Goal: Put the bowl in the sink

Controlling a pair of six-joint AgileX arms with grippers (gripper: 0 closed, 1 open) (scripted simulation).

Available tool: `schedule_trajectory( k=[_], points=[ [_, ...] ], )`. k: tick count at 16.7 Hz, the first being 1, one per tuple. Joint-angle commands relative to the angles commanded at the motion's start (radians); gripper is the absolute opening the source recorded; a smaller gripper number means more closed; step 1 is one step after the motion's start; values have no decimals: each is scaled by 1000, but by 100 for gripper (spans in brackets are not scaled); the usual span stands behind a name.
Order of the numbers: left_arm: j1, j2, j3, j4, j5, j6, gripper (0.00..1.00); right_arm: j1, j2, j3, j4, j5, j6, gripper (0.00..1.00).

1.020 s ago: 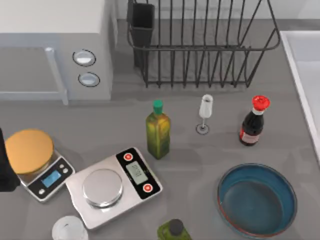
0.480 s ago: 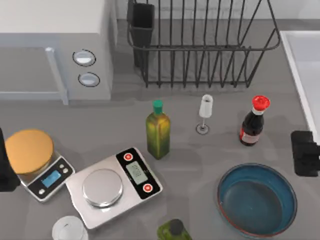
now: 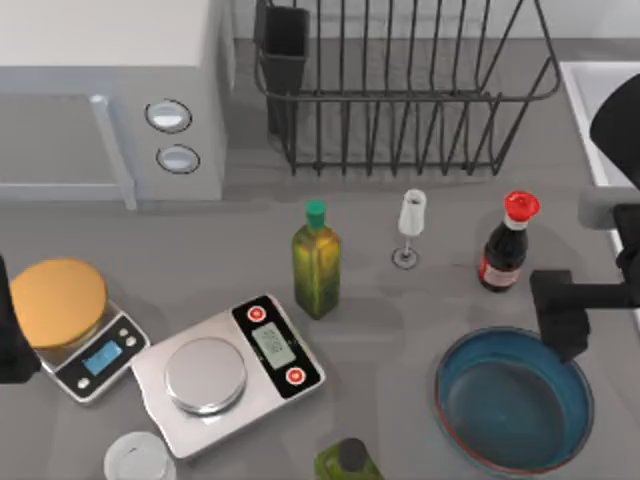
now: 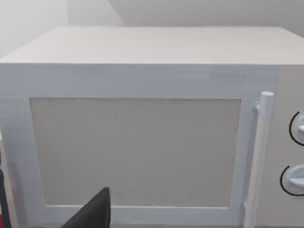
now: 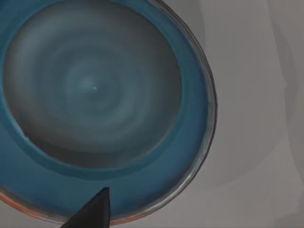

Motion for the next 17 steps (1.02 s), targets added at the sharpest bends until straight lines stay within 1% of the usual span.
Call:
schedule_trajectory(
  k=[4, 6, 13, 15, 17],
  points=[
    [0, 0, 0, 0, 0, 0, 100, -4, -2, -6, 6, 0, -1, 100],
    [0, 0, 0, 0, 0, 0, 100, -3, 11, -35, 42, 0, -2, 100],
    [0, 0, 0, 0, 0, 0, 100, 3, 120, -247, 376, 0, 4, 100],
    [0, 0, 0, 0, 0, 0, 100, 4, 138, -282, 421, 0, 6, 100],
    [0, 0, 0, 0, 0, 0, 100, 4, 141, -287, 428, 0, 6, 100]
  ],
)
